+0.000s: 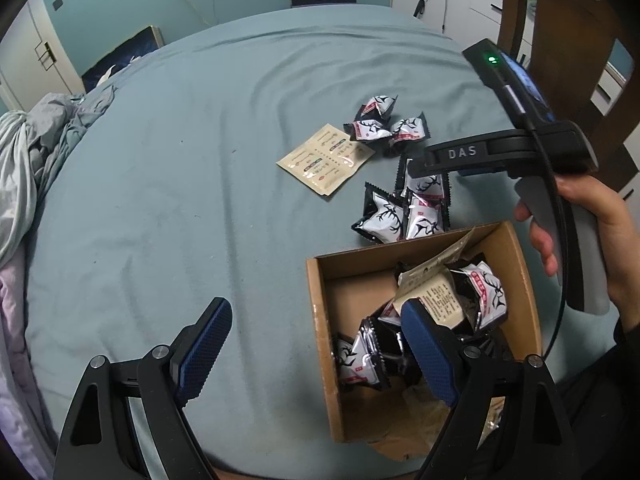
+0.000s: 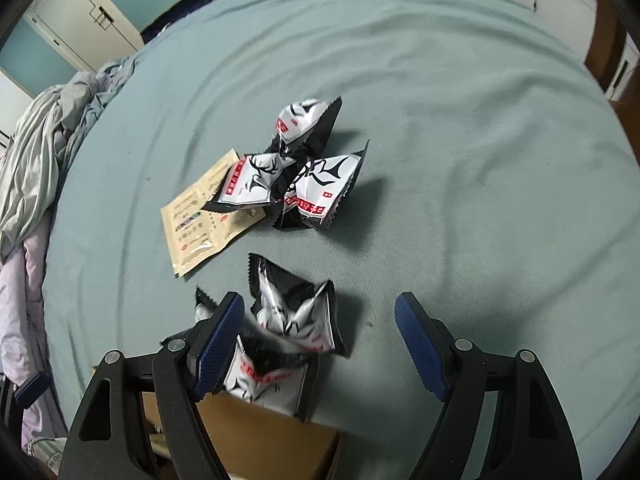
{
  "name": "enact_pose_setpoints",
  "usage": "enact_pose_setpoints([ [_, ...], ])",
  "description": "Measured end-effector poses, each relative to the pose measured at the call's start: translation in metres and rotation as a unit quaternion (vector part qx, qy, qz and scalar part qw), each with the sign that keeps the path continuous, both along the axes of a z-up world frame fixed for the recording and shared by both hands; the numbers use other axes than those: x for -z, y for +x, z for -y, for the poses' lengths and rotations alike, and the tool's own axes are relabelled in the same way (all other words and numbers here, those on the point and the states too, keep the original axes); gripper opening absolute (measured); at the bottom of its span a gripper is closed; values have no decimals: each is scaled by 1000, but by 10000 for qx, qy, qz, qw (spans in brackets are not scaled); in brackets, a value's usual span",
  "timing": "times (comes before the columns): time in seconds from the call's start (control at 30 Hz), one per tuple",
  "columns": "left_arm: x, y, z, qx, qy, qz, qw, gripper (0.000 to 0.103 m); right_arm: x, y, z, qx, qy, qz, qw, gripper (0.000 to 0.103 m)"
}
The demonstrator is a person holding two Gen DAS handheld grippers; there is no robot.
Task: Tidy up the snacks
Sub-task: 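Grasp a white deer-logo packet from the pile with the right tool, then grasp the second beige sachet with the left tool while the right tool holds its packet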
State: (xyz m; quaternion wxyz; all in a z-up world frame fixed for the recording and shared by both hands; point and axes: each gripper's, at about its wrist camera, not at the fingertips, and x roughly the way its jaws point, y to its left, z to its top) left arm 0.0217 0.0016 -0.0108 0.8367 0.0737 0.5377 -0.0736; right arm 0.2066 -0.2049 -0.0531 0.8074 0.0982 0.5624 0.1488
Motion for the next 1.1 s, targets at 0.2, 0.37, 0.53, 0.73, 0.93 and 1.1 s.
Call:
enact_pose_setpoints([
  [0.2, 6, 7, -3, -111, 16, -44, 9999, 87, 8, 8, 1, -4, 136, -171, 9998, 34],
  [0.37, 7, 9, -6, -171, -32, -33, 9998, 87, -1, 2, 5, -28, 316, 57, 9995, 29],
  [0.53, 5, 8, -4, -165, 97, 68, 9998, 87, -32, -25, 15, 200, 650, 546, 9962, 28],
  [0.73, 2, 23, -5, -403, -393, -284, 9980, 87, -66, -87, 43, 356, 1073, 1123, 9872, 28],
  [0.93, 1, 62, 17, -376, -373, -428, 9977, 88, -76, -146, 75, 509, 1302, 1407, 9801, 28],
  [1.1, 23, 111, 37, -326, 88, -602, 9976, 88, -61, -189, 98, 653, 1737, 1341, 9734, 28],
])
